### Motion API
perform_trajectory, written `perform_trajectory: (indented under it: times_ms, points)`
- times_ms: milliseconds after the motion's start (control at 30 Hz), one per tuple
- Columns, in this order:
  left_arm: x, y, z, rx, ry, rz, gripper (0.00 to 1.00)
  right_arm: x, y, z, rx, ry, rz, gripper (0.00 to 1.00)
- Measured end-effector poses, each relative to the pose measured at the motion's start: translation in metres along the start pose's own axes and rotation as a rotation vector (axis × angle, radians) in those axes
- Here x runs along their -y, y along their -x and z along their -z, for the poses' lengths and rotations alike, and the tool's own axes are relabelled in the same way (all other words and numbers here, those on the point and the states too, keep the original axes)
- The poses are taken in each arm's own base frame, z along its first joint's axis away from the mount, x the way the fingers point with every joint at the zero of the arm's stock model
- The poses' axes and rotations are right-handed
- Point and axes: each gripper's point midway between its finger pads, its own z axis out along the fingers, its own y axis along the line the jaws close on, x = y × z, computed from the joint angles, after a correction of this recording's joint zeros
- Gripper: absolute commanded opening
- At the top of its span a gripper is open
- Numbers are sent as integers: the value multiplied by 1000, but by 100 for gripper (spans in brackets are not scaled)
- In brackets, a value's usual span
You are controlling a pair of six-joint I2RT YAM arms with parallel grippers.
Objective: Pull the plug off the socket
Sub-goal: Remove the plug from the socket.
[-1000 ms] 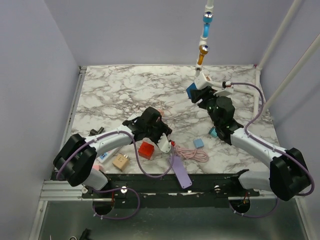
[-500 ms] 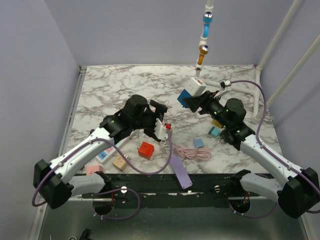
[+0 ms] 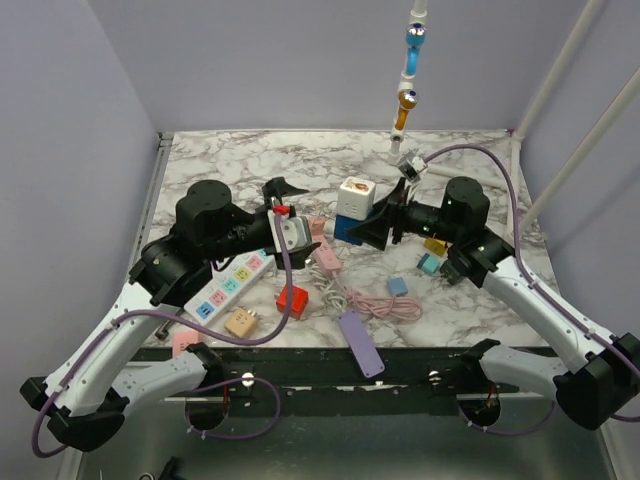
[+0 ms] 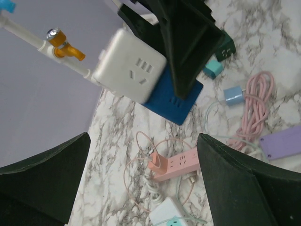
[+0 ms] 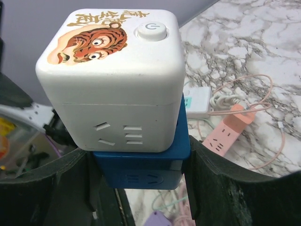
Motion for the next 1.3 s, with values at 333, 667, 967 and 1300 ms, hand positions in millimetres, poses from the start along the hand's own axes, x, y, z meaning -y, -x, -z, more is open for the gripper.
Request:
perform_trajectory:
  times_ms: [333,667,967,1300]
  points:
    - [-19,27,17,72,-41,225,98,-36,-50,-13,-226,117,387,1]
    - [50,2,17,-4,-474,273,98,-45,-73,-25,-363,123,611,1]
    - [67,-6,18,-13,-539,268,99,-62,-80,-39,-406,141,700,1]
    - [69,-27,6,-81,-509,209,13,-57,-75,-40,-399,105,711,1]
